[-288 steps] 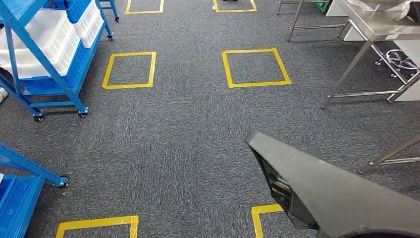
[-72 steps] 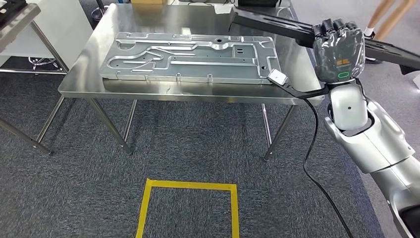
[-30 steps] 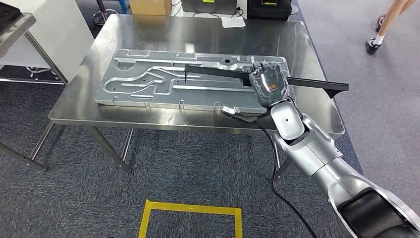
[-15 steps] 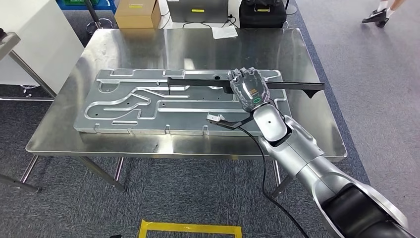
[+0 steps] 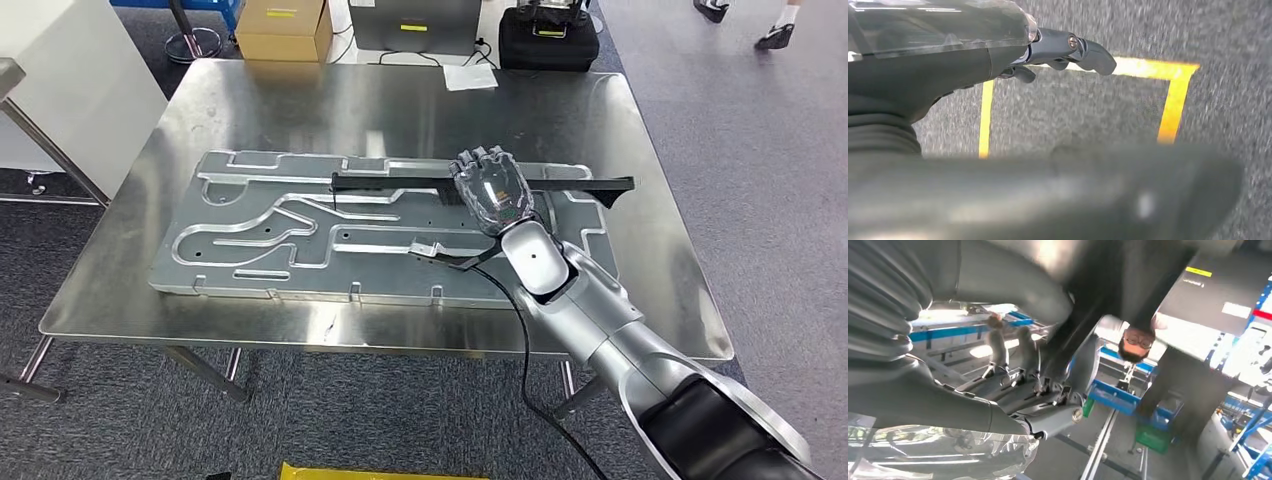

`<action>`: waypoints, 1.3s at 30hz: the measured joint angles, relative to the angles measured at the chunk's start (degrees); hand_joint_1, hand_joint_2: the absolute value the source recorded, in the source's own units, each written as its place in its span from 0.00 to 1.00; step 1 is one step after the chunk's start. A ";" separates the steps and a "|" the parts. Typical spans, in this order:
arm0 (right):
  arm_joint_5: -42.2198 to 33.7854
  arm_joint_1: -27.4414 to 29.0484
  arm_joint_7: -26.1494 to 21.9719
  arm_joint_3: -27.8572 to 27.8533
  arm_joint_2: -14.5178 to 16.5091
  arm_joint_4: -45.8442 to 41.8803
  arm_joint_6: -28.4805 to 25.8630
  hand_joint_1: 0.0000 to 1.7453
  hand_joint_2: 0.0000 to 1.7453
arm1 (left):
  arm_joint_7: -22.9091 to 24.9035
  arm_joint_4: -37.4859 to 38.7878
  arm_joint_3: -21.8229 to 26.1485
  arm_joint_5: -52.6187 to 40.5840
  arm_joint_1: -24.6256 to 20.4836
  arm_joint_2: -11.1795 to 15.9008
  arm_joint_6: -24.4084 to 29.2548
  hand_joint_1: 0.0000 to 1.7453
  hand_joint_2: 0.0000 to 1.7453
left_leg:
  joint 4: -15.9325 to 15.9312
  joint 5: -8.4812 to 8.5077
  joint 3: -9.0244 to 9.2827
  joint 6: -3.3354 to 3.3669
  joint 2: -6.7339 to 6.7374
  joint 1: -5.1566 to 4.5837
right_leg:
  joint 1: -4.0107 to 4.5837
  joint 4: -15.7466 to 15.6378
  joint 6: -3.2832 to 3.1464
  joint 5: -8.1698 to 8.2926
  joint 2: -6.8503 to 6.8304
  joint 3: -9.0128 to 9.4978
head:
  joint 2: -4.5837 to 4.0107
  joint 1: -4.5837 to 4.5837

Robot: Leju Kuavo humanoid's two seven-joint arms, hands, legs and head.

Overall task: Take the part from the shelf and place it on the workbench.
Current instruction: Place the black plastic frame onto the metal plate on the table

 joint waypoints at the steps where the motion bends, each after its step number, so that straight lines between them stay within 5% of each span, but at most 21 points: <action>1: 0.02 -0.03 0.03 0.00 -0.01 0.08 0.02 0.00 0.00 | -0.02 0.00 0.00 -0.01 0.04 -0.07 0.02 0.00 0.25 | 0.15 -0.43 0.43 -0.08 -0.07 -0.03 | 0.07 -3.80 -0.24 3.14 -0.05 1.04 | 0.00 0.02; 2: 0.02 -0.14 0.10 0.00 -0.06 0.12 0.02 0.00 0.00 | -0.03 0.03 0.00 0.10 0.03 -0.20 -0.03 0.00 0.00 | 0.30 -0.79 0.73 -0.21 -0.12 -0.14 | 0.27 -7.42 -0.62 5.50 -0.11 2.21 | -0.01 -0.05; 4: 0.03 -0.34 0.21 0.00 -0.15 0.15 0.02 0.00 0.00 | -0.04 0.08 0.00 0.29 -0.04 -0.44 -0.29 0.00 0.00 | 0.50 -1.23 0.84 -0.59 -0.19 -0.20 | 0.72 -12.24 -1.43 7.40 -0.19 3.81 | -0.01 -0.08; 8: 0.03 -0.46 0.40 -0.06 -0.23 0.03 0.00 0.00 0.00 | 0.15 0.13 0.00 0.51 -0.12 -0.44 -0.96 0.00 0.00 | 1.26 -2.08 0.58 -1.76 -0.04 -0.19 | 0.45 -13.77 -2.44 7.06 -0.22 4.67 | -0.01 -0.04; 13: 0.03 -0.34 0.52 -0.15 -0.35 -0.04 0.08 0.00 0.00 | 0.32 0.13 0.00 0.94 -0.07 -0.37 -1.31 0.00 0.00 | 16.52 -8.58 -6.83 -3.19 0.31 0.52 | 0.05 -14.00 -3.16 6.84 -0.44 5.57 | -0.02 -0.14; 15: 0.03 -0.17 0.54 -0.15 -0.36 -0.04 0.10 0.00 0.00 | 0.24 0.13 0.01 1.16 -0.05 -0.36 -1.51 0.00 0.00 | 15.67 -6.82 -6.75 -3.52 0.38 0.92 | -0.08 -13.44 -2.94 6.62 -0.34 5.50 | -0.02 -0.15; 18: 0.03 -0.18 0.68 -0.24 -0.39 -0.06 0.10 0.00 0.00 | -0.18 0.14 0.02 1.55 -0.21 -0.32 -1.94 0.00 0.00 | 5.24 -1.97 -1.65 -3.58 0.35 1.21 | -0.22 -12.16 -2.09 5.88 -0.10 5.15 | -0.01 -0.17; 23: 0.04 -0.14 0.89 -0.52 -0.66 -0.21 0.04 0.00 0.00 | -0.54 0.15 0.03 1.71 -0.32 -0.34 -2.23 0.00 0.00 | 2.60 -0.82 -0.98 -1.83 0.17 0.79 | -0.29 -11.45 -0.49 5.61 -0.03 4.38 | 0.00 -0.21; 26: 0.03 -0.06 0.92 -0.60 -1.00 -0.21 0.02 0.00 0.00 | -0.55 0.15 0.04 1.72 -0.44 -0.32 -2.20 0.00 0.00 | 2.14 0.12 -1.72 -0.64 0.36 0.88 | -0.44 -5.23 0.03 0.26 -0.17 2.04 | -0.01 -0.15; 28: 0.04 0.16 0.91 -0.61 -1.09 -0.21 0.01 0.00 0.00 | -0.54 0.15 0.04 1.72 -0.46 -0.33 -2.19 0.00 0.00 | 2.13 0.76 -2.57 -0.40 0.41 0.69 | -0.42 1.85 0.14 -3.78 -0.18 -0.29 | -0.01 -0.16; 29: 0.04 0.34 0.90 -0.61 -1.10 -0.21 0.01 0.00 0.00 | -0.51 0.15 0.04 1.71 -0.46 -0.34 -2.19 0.00 0.00 | 2.13 1.13 -3.03 -0.35 0.43 0.58 | -0.39 3.60 0.09 -4.43 -0.19 -0.54 | -0.02 -0.17; 31: 0.04 0.56 0.82 -0.61 -1.11 -0.21 0.02 0.00 0.00 | -0.37 0.15 0.04 1.63 -0.47 -0.35 -2.19 0.00 0.00 | 2.14 1.95 -3.99 -0.36 0.40 0.41 | -0.22 1.19 -0.35 -2.97 -0.19 1.97 | -0.02 -0.16; 33: 0.04 0.45 0.73 -0.76 -1.09 -0.22 0.01 0.00 0.00 | -0.19 0.16 0.04 1.56 -0.51 -0.45 -2.18 0.00 0.00 | 2.15 2.83 -4.78 -0.55 0.32 0.24 | 0.27 -6.81 -1.22 -0.61 -0.22 7.33 | -0.01 -0.20; 35: 0.04 0.33 0.91 -1.25 -1.00 -0.21 -0.05 0.00 0.00 | -0.08 0.17 0.04 1.61 -0.60 -0.59 -2.16 0.00 0.00 | 1.98 3.77 -5.10 -1.05 0.28 0.22 | 0.81 -11.85 -1.69 0.59 -0.33 10.29 | -0.01 -0.18; 38: 0.03 -0.15 1.91 -1.97 -1.04 0.33 -0.10 0.00 0.00 | -0.03 0.17 0.04 1.94 -0.66 -0.57 -2.03 0.00 0.00 | 1.21 4.92 -5.28 -2.19 0.28 0.30 | 0.82 -12.94 -2.30 1.84 -0.47 9.78 | -0.01 0.00; 39: 0.04 -0.47 2.26 -2.19 -1.28 0.73 -0.18 0.00 0.00 | -0.12 0.17 0.05 2.12 -0.64 -0.51 -1.92 0.00 0.00 | 1.63 4.17 -5.67 -2.49 0.30 0.29 | 0.63 -13.19 -2.68 2.46 -0.52 9.40 | -0.01 -0.06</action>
